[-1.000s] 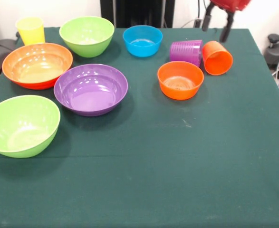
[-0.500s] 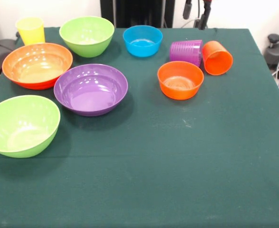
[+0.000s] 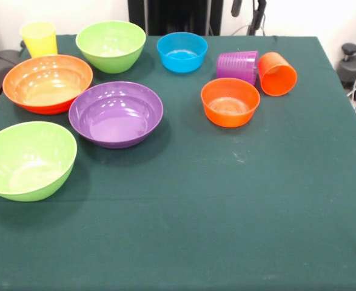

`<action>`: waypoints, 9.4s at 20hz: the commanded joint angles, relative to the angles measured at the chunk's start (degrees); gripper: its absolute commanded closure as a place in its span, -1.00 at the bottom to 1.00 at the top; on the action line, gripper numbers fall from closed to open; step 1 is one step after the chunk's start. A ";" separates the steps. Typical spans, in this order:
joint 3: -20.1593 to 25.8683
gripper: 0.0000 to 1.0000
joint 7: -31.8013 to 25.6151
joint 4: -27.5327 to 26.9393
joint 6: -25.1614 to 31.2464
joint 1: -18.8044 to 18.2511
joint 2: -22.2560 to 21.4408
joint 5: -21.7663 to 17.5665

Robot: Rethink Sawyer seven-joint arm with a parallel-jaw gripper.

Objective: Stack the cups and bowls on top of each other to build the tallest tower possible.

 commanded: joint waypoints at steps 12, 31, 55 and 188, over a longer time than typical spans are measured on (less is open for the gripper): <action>1.55 -1.00 8.48 6.52 -4.49 -0.18 -1.29 -3.04; -0.09 -1.00 10.84 17.33 -9.36 -4.03 -8.57 -2.00; -4.22 -1.00 11.90 16.46 -12.72 -6.96 -3.67 -6.60; -36.68 -1.00 18.06 2.83 -53.60 9.42 43.76 -18.26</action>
